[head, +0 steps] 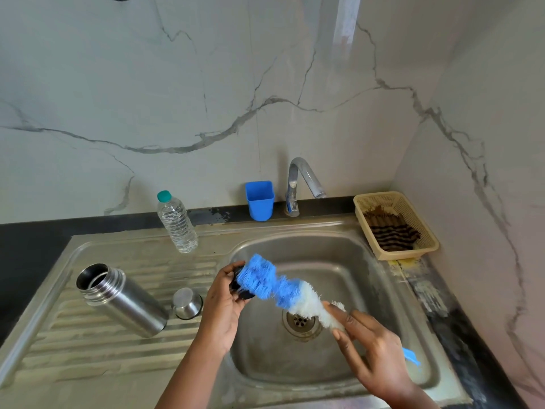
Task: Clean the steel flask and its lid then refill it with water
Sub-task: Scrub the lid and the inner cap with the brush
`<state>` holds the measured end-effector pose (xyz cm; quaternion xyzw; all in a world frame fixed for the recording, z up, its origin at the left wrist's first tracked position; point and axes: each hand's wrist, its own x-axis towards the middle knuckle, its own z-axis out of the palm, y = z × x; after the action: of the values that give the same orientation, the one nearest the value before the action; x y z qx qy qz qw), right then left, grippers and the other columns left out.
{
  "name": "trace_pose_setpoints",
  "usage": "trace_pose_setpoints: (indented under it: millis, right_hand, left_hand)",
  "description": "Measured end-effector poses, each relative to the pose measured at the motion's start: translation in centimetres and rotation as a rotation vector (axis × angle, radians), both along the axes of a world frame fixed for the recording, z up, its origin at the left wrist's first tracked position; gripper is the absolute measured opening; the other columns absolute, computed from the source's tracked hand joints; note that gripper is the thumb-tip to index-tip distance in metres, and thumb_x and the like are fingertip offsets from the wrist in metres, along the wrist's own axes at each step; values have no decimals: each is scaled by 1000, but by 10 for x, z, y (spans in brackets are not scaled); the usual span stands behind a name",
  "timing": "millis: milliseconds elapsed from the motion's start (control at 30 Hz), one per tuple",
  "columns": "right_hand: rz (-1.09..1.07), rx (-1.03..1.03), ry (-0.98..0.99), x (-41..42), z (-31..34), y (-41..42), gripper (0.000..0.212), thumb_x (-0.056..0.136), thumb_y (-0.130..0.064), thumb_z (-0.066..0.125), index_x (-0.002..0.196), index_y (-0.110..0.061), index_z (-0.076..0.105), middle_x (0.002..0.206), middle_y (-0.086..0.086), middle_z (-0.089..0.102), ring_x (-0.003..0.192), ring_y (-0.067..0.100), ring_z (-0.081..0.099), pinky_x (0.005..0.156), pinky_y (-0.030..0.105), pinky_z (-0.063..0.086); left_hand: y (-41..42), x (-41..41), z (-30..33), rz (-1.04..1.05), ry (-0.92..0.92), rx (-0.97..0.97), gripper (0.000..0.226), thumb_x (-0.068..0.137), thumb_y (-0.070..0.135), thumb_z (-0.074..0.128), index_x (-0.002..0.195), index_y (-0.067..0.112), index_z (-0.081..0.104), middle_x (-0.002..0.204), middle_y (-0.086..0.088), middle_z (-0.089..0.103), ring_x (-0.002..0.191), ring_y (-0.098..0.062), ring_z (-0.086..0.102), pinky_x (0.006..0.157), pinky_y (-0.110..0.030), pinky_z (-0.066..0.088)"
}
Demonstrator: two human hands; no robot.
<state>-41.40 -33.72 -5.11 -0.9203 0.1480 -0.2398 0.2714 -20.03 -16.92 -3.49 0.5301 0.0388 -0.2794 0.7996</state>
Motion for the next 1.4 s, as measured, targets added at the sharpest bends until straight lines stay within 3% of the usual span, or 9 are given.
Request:
trace_pose_setpoints:
  millis: [133,267,500,600,733,833,1033,1200,1400]
  right_hand:
    - [-90,14,24,4,-4,7,40,96,-48,46,136,-48,52,81,-19,54,69,-1,56,57,22,51]
    - [-133,50,37,3,-8,14,41,94,-49,47,135,-51,51,78,-18,53,65,-2,55,54,20,50]
    - [-40,71,-25,-5,-10,17,39,95,-43,52,134,-41,57,78,-18,49,64,-1,53,58,20,51]
    - [-77,81,-21,-4,-16,22,39,95,-44,51,134,-45,56,78,-17,50,65,0,54,59,21,51]
    - [-164,134,-26,-4,-17,29,38,94,-46,49,132,-49,55,77,-15,52,64,-1,55,58,19,51]
    - [-126,125,-21,-5,-13,34,38,94,-46,50,132,-46,56,76,-16,50,63,1,55,58,18,50]
    - [-187,135,-29,-3,-14,36,39,93,-47,49,132,-50,54,79,-16,54,64,0,55,59,18,51]
    - [-206,130,-14,-4,-11,36,40,93,-48,48,132,-52,53,78,-18,53,64,0,56,58,19,51]
    - [-201,102,-30,-6,-11,38,39,93,-44,50,132,-46,57,74,-17,49,61,1,52,54,19,50]
  left_hand:
    - [-4,-2,4,-9,89,-129,23,100,25,47,108,11,64,106,-12,71,97,-21,67,94,-38,49]
    - [-6,0,7,22,101,-193,9,89,23,58,93,16,59,97,-9,69,94,-20,67,96,-37,51]
    - [-9,2,3,52,33,-234,12,84,18,59,95,23,58,89,3,65,85,-12,61,84,-31,46]
    - [-11,1,4,39,-4,-248,17,86,20,58,102,25,59,87,5,65,83,-10,63,81,-30,53]
    - [-12,1,6,52,-35,-223,18,88,29,57,106,28,58,95,4,71,86,-11,70,75,-24,58]
    - [-11,2,7,70,-53,-177,18,86,33,57,104,29,59,97,6,72,84,-7,68,70,-19,52]
    - [-10,0,4,55,-29,-219,16,95,26,50,108,23,58,101,-1,74,94,-14,70,89,-31,52]
    - [-10,1,5,49,55,-294,15,100,18,45,103,22,59,99,-2,72,90,-15,70,72,-27,59]
    - [-12,-2,7,-5,-60,-283,20,85,12,58,100,25,54,96,2,70,92,-13,67,81,-27,58]
